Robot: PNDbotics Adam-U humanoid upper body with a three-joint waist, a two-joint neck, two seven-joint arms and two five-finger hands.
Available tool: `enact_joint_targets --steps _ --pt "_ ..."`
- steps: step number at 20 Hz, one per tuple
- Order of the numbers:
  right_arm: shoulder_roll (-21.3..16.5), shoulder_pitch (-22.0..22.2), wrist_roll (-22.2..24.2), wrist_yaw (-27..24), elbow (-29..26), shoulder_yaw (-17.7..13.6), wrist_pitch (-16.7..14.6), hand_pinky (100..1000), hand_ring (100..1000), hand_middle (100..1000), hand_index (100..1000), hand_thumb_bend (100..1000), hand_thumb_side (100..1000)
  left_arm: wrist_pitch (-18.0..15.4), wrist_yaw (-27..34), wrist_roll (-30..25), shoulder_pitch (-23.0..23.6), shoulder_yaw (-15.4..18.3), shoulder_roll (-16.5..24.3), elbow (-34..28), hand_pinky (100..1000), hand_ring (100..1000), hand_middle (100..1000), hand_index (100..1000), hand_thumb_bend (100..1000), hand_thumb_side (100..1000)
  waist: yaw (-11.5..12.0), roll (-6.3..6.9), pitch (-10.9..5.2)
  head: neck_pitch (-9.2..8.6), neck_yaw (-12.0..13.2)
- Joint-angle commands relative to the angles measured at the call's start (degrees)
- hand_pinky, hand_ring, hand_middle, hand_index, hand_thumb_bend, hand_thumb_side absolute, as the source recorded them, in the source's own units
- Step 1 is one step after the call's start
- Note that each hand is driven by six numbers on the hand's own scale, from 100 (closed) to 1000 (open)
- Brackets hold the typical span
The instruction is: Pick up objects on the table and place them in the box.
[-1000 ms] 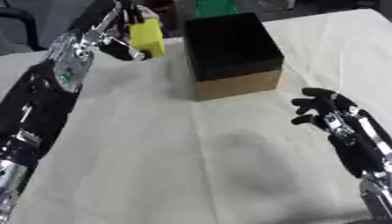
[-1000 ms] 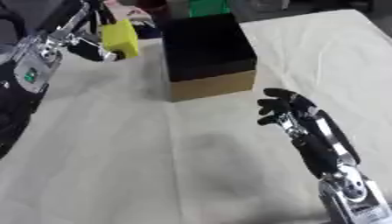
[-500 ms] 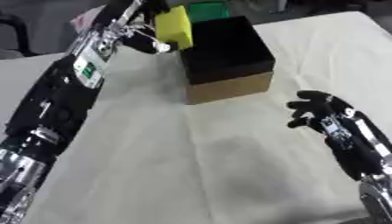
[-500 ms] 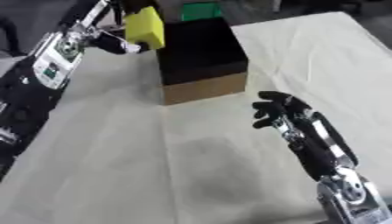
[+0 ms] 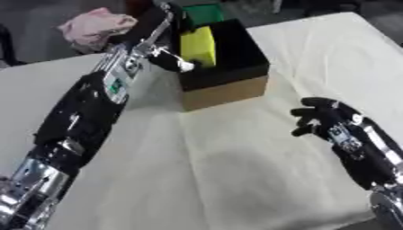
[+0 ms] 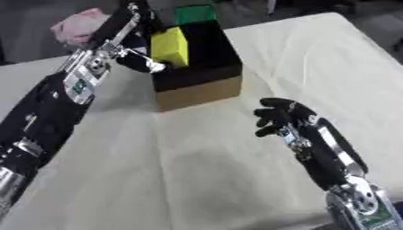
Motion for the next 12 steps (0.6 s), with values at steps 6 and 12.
enact_joint_targets --steps 6,12 --pt "-0.3 -0.8 0.1 -0.3 -1.3 0.0 0.0 644 833 549 816 100 624 -0.5 -3.7 -1.3 -0.4 0.0 0.2 0.0 719 654 644 788 749 271 0.1 -0.26 -0.78 -0.56 0.0" --pt "-0.2 -0.6 0.0 -0.2 -1.2 -0.1 0.0 643 833 549 816 100 626 -0.6 -1.1 -3.0 0.1 0.2 0.8 -1.8 780 738 774 859 871 405 1.0 -0.47 -0.76 -0.34 -0.1"
